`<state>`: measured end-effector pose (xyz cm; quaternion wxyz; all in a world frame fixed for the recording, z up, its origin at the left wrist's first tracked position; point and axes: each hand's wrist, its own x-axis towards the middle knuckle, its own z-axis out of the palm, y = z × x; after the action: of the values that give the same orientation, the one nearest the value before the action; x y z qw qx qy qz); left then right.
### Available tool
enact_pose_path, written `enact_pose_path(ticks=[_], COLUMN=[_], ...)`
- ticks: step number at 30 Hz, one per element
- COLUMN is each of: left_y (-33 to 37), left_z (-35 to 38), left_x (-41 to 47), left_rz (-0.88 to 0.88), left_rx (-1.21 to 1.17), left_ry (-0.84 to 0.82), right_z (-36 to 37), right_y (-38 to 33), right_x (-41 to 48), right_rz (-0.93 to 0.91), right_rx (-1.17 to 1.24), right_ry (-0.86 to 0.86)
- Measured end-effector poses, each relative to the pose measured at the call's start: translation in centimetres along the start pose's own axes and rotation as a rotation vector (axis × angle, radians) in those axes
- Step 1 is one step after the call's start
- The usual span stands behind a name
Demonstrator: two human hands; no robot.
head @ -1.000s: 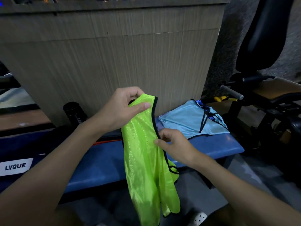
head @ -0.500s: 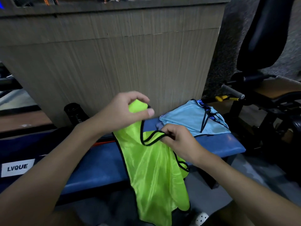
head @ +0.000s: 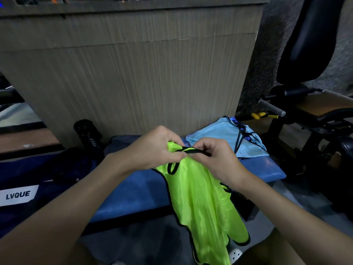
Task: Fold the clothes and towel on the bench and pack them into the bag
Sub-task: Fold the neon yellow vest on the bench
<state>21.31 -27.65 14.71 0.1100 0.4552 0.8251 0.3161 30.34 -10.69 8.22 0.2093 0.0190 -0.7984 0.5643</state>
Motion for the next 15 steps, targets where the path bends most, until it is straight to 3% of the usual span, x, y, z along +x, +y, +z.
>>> enact_pose_path(ticks=[5, 8, 15], left_y=[-0.1, -0.5, -0.9], left_z=[-1.4, -2.1, -1.3], left_x=[-0.3, -0.4, -0.2], left_rz=[0.061, 0.059, 0.082], left_rx=[-0.025, -0.068, 0.044], left_ry=[0.13, 0.199, 0.108], right_z=[-1.7, -2.4, -1.9], right_y=[1.9, 2.5, -0.3], right_x=[-0.9, -1.3, -0.9], right_rz=[0.042, 0.06, -0.094], right_rx=[-0.085, -0.133, -0.213], right_ry=[-0.088, -0.045, 0.017])
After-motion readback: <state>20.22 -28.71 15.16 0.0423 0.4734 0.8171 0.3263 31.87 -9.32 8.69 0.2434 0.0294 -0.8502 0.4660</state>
